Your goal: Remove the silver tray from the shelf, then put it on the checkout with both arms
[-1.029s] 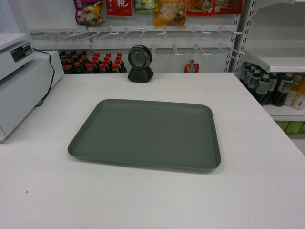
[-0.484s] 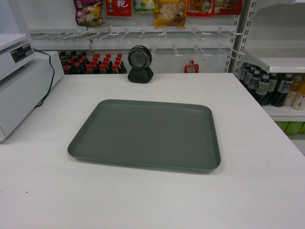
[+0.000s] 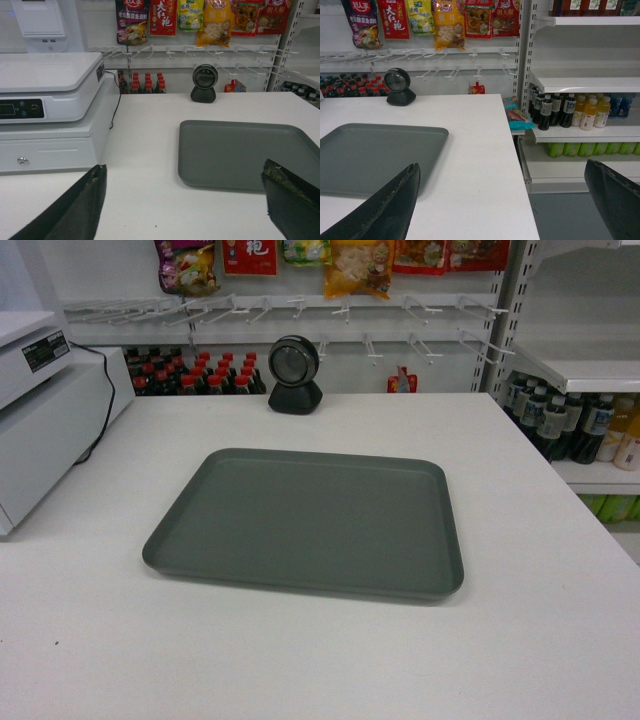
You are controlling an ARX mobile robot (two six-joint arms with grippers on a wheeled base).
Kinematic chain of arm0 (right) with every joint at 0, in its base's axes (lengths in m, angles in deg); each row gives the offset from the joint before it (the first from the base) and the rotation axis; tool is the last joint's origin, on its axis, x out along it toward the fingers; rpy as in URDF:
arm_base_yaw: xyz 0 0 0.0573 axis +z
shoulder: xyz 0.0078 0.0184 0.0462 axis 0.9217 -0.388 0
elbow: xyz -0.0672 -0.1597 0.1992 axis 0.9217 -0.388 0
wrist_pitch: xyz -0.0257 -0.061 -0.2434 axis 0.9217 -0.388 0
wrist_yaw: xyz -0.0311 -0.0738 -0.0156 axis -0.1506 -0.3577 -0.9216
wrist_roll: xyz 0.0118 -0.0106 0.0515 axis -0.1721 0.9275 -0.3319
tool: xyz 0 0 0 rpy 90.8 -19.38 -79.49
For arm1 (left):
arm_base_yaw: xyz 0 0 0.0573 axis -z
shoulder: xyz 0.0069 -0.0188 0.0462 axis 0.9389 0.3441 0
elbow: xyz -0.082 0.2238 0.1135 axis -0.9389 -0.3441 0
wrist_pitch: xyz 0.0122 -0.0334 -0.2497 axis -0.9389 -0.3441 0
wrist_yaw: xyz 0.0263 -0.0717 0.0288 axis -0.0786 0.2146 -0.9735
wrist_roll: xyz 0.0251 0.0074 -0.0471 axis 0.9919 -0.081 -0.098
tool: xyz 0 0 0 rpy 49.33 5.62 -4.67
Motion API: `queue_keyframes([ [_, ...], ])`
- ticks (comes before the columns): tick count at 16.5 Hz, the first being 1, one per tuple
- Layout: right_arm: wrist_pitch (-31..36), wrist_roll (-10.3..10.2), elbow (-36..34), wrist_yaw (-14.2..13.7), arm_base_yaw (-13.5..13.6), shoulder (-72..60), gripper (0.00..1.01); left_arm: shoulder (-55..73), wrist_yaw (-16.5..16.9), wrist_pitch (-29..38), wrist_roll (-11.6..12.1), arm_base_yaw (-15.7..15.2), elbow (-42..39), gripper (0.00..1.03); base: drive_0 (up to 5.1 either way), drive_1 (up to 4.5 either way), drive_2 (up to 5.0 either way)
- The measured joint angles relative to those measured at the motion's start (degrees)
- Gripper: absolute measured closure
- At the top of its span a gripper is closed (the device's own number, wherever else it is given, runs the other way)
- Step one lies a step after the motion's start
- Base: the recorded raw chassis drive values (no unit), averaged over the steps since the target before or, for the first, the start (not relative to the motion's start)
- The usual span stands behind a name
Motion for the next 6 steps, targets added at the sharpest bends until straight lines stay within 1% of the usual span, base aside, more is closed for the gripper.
queue_keyframes([
  [1,0.0,0.0,0.0,0.0,0.0,0.0,0.02,0.0,0.0,0.0,0.0,0.0,0.0,0.03,0.0,0.0,0.0],
  [2,0.0,0.0,0.0,0.0,0.0,0.0,0.04,0.0,0.0,0.0,0.0,0.0,0.0,0.06,0.0,0.0,0.0],
  [6,0.0,0.0,0.0,0.0,0.0,0.0,0.03,0.0,0.0,0.0,0.0,0.0,0.0,0.05,0.0,0.0,0.0],
])
